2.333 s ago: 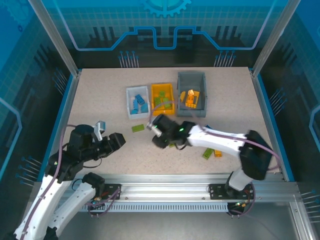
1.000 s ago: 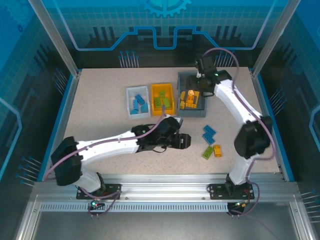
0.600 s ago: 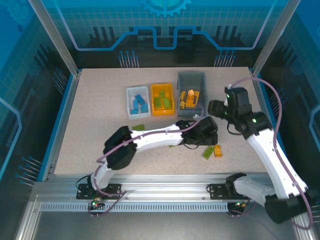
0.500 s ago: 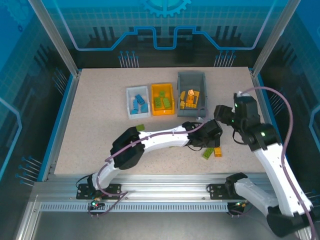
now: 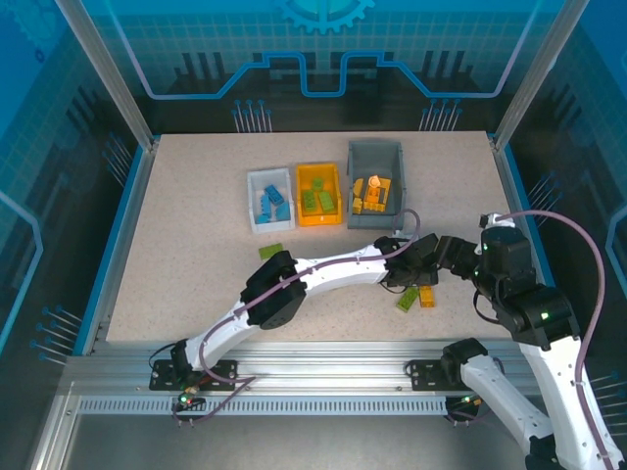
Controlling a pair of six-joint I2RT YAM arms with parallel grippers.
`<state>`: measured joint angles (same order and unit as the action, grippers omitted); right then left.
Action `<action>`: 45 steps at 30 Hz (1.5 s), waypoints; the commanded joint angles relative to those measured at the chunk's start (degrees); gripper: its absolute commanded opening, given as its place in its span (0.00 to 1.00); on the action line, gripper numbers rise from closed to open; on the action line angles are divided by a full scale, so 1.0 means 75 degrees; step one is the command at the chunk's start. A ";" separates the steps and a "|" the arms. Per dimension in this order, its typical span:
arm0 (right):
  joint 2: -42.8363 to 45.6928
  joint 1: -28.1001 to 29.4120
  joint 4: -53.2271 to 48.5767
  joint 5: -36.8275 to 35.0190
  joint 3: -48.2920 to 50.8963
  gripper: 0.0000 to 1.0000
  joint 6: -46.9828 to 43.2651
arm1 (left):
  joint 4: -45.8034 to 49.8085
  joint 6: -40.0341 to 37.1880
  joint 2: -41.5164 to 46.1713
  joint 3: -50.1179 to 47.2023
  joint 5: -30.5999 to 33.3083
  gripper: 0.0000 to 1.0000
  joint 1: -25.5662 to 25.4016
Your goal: Sort the legos into containers by color
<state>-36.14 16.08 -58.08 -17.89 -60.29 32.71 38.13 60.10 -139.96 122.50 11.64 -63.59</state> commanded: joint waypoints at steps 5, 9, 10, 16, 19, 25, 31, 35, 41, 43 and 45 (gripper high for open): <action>0.0348 -0.0025 -0.0375 -0.0181 0.0018 0.74 0.0092 | 0.0891 0.0236 -0.0775 0.1004 0.0266 0.71 0.0185; 0.0389 -0.0024 -0.0352 -0.0136 0.0064 0.74 0.0110 | 0.1134 0.0277 -0.0849 0.1011 0.0540 0.68 0.0225; 0.0389 -0.0031 -0.0342 -0.0123 0.0081 0.74 0.0104 | 0.1213 0.0304 -0.0872 0.1011 0.0546 0.66 0.0239; 0.0377 -0.0031 -0.0294 -0.0088 0.0116 0.74 0.0082 | 0.1515 0.0285 -0.0766 0.0768 0.0706 0.49 0.0334; 0.0355 -0.0023 -0.0251 -0.0070 0.0143 0.73 0.0058 | 0.1147 0.0230 -0.0258 -0.0014 0.0885 0.39 0.0335; 0.0289 -0.0027 0.0009 0.0237 0.0318 0.72 -0.0050 | 0.0319 0.0134 0.1498 -0.2130 0.1415 0.20 0.0376; -0.0161 0.0236 0.1025 0.2388 0.0468 0.70 -0.0737 | -0.0115 -0.0293 0.4020 -0.4746 0.1789 0.20 0.0873; -0.0731 0.1890 0.1597 0.1991 0.0469 0.70 -0.0905 | -0.0116 -0.1039 0.5528 -0.6078 0.1480 0.21 0.2080; -0.2112 0.4509 0.3179 0.0761 0.0588 0.70 -0.0729 | 0.0132 -0.2773 0.5829 -0.6043 0.0972 0.21 0.4378; -0.2580 0.4919 0.3785 0.0604 0.0628 0.70 -0.0659 | -0.0081 -0.3223 0.5585 -0.5855 0.0899 0.21 0.5000; -0.2995 0.5202 0.4437 0.0561 0.0678 0.71 -0.0596 | -0.0189 -0.3526 0.5077 -0.5448 0.0636 0.21 0.5579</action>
<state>-56.29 52.49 -34.72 -10.66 -55.99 27.62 37.23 41.30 -97.86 78.17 19.86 -25.32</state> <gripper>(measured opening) 0.704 0.328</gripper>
